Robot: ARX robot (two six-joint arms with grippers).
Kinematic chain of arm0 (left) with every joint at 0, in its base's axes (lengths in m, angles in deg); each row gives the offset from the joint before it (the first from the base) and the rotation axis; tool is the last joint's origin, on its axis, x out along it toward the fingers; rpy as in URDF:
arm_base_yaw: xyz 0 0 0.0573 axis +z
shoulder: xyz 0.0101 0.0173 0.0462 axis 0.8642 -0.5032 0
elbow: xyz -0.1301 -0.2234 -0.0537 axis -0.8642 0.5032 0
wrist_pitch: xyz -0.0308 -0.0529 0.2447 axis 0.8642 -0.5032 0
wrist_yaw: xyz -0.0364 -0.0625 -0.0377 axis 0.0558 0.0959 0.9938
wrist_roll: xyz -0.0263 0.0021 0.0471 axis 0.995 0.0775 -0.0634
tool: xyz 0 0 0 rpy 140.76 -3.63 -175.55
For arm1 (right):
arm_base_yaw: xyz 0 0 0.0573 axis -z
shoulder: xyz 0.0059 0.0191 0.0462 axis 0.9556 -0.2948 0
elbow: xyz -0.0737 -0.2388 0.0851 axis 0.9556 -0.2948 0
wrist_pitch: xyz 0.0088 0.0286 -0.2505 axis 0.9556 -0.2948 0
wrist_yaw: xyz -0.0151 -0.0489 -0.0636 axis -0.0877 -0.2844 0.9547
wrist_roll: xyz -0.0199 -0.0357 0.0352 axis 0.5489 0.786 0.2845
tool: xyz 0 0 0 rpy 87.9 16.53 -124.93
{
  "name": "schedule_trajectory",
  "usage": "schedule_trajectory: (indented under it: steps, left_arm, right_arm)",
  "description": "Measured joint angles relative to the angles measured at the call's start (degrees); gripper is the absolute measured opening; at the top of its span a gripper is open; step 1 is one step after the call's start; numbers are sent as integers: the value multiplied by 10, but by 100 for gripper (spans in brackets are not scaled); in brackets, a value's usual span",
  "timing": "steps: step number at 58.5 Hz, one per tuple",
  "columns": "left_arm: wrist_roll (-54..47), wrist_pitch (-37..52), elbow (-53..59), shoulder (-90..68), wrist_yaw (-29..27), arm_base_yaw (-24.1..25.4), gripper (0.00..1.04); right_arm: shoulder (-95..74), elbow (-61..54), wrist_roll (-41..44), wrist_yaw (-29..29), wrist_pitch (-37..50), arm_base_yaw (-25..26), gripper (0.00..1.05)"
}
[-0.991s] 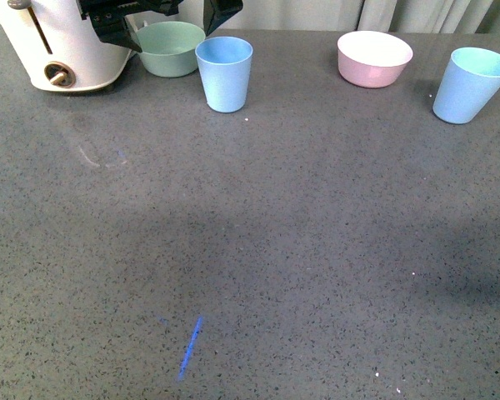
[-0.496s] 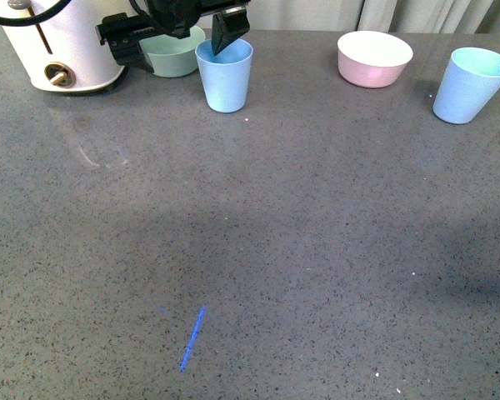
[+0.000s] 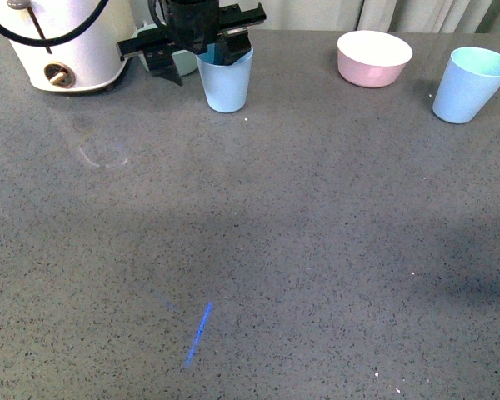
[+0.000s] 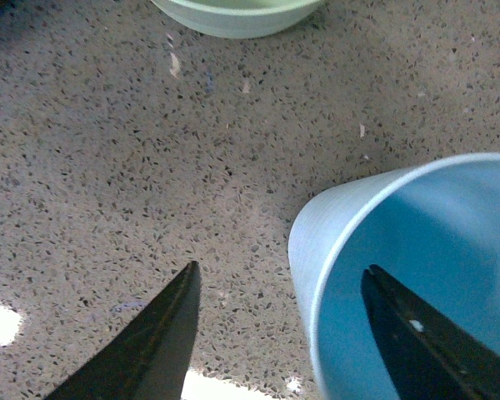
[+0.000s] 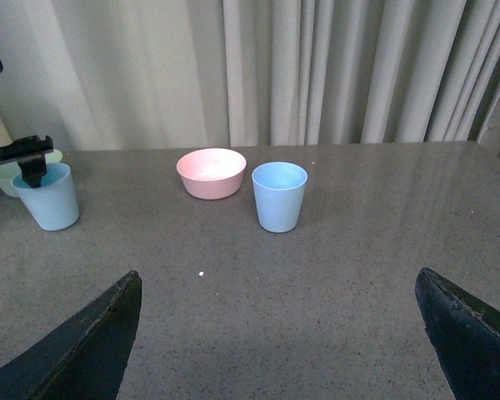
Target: Stack blue cups with both arms
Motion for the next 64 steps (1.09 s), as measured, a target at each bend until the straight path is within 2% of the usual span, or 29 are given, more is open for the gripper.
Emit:
schedule_trajectory:
  steps: [9, 12, 16, 42, 58, 64]
  left_arm:
    - [13, -60, -106, -52, 10, -6, 22]
    - [19, -59, -107, -51, 12, -7, 11]
    - [22, -45, -87, -41, 14, -9, 3]
    - [49, -50, 36, 56, 40, -34, 2]
    - [66, -39, 90, 86, 55, -68, 2]
    - [78, -14, 152, 104, 57, -85, 2]
  right_arm:
    - [0, 0, 0, 0, 0, 0, 96]
    - [0, 0, 0, 0, 0, 0, 96]
    - [0, 0, 0, 0, 0, 0, 96]
    - [0, 0, 0, 0, 0, 0, 96]
    - [0, 0, 0, 0, 0, 0, 96]
    - [0, 0, 0, 0, 0, 0, 96]
